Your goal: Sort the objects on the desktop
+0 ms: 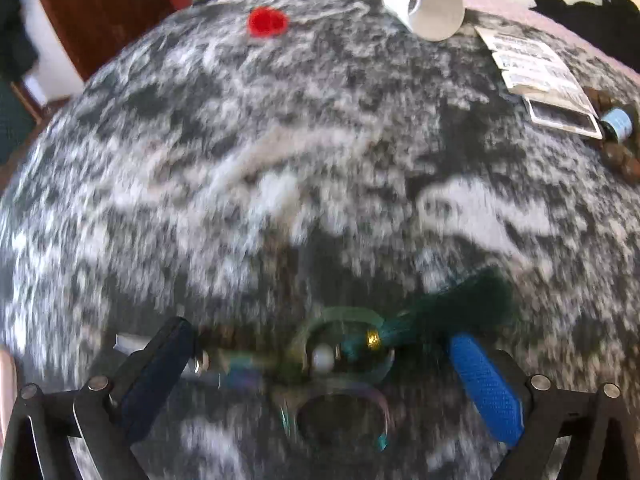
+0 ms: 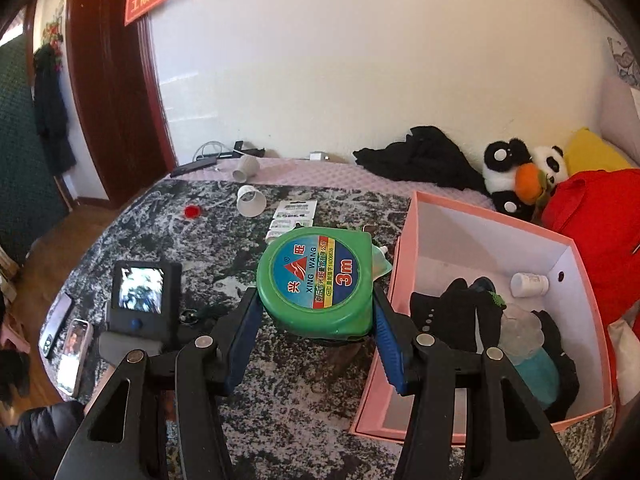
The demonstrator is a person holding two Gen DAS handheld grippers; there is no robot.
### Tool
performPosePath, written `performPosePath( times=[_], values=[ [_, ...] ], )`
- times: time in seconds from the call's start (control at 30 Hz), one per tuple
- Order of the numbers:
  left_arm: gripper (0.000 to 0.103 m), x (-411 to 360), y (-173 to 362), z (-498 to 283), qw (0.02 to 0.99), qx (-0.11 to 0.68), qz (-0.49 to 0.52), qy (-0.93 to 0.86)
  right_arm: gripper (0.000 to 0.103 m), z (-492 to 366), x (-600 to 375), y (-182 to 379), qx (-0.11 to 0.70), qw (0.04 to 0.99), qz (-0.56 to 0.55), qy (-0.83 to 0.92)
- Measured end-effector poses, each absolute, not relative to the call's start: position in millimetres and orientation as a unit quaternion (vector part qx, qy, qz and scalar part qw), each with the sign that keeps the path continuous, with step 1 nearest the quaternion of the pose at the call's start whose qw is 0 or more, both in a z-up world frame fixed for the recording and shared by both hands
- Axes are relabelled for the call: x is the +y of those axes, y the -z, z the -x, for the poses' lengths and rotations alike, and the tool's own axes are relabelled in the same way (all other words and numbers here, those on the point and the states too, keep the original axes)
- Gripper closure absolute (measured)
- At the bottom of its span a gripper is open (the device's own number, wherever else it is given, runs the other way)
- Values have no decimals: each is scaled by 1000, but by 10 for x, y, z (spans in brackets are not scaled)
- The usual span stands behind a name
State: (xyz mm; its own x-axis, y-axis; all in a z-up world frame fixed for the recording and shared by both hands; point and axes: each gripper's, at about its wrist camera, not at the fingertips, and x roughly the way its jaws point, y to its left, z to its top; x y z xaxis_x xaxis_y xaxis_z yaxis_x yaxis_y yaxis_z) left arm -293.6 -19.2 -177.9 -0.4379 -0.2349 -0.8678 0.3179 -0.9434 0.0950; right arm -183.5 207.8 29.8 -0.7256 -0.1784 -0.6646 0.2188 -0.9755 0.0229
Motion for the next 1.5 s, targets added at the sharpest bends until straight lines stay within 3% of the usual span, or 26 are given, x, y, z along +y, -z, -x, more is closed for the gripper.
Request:
performPosePath(
  times=[0.1,0.27,0.43,0.6,0.8,0.9,1.23,1.5],
  values=[
    [0,-178,1764,2932,163,45,-513,842,46,1849,2065,-279,30,107,-357,928],
    [0,26,1714,2927,117,-53,-526,841,46,1833,2078,-300,23,110,-353,929],
    [0,-125,1721,2992,-117,-107,-595,788,46,1748,2137,-390,14,114,-344,932],
    [0,-228,1748,2571,-253,-220,-545,768,46,1648,2240,-414,5,112,-337,935],
    [4,-250,1771,2458,-268,-181,-494,807,46,1651,2268,-304,-8,106,-345,932],
    [46,-214,1671,2454,-251,-153,-488,822,46,1606,2250,-293,-12,109,-341,934],
    [46,-403,1443,2349,-192,-137,-464,854,46,1383,2403,-451,-12,106,-308,945],
    [46,-319,898,2161,-184,-117,-400,890,46,1231,2598,-529,-22,102,-297,949]
  ],
)
